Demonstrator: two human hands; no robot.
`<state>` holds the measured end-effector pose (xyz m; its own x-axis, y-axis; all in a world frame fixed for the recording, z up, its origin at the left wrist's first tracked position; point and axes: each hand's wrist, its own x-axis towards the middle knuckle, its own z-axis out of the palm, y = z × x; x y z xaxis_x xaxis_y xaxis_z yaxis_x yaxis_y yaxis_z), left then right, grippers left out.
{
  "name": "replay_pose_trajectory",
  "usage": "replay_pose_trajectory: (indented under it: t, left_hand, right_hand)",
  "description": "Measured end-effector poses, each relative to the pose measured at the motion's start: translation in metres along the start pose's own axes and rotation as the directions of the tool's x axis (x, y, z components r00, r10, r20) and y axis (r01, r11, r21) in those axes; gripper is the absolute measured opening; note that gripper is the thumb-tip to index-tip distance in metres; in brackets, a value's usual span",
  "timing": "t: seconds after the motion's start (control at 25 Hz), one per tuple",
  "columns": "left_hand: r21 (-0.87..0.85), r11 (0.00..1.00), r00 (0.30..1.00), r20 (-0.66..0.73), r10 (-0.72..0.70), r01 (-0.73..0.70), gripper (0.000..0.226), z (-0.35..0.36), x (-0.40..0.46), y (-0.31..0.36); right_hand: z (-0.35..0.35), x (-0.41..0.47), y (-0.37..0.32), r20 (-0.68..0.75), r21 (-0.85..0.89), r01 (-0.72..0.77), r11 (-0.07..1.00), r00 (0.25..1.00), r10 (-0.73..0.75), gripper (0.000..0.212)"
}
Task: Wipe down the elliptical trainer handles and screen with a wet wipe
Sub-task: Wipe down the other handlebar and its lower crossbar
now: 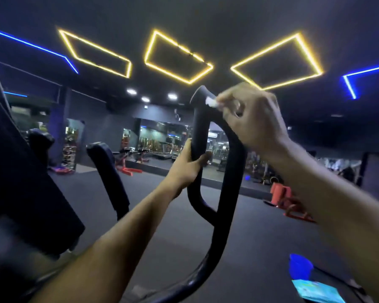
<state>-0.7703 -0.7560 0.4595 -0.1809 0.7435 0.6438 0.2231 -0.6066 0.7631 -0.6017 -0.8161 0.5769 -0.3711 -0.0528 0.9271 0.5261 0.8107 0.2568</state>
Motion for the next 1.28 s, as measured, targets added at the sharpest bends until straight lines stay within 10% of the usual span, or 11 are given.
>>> replay_pose_trajectory:
  t: [0.16, 0.28, 0.48, 1.28]
  left_hand:
    - [0.065, 0.995, 0.996, 0.059, 0.072, -0.076, 0.035, -0.003, -0.003, -0.003]
    - [0.108, 0.991, 0.992, 0.100, 0.071, -0.082, 0.034, -0.009, -0.001, -0.003]
    - [0.127, 0.988, 0.993, 0.080, 0.082, -0.091, 0.031, -0.008, -0.001, -0.004]
    - [0.164, 0.977, 0.985, 0.125, 0.115, -0.135, 0.036, -0.009, 0.008, -0.011]
  right_hand:
    - [0.024, 0.094, -0.001, 0.238, -0.134, 0.173, 0.976, 0.962, -0.138, 0.020]
    - [0.047, 0.125, -0.006, 0.620, -0.251, 0.182, 0.951, 0.785, 0.014, 0.025]
    - [0.039, 0.141, -0.014, 0.786, -0.369, 0.211, 0.905, 0.590, 0.183, 0.022]
    - [0.031, 0.118, -0.007, 0.716, -0.152, 0.387, 0.910, 0.678, -0.168, 0.013]
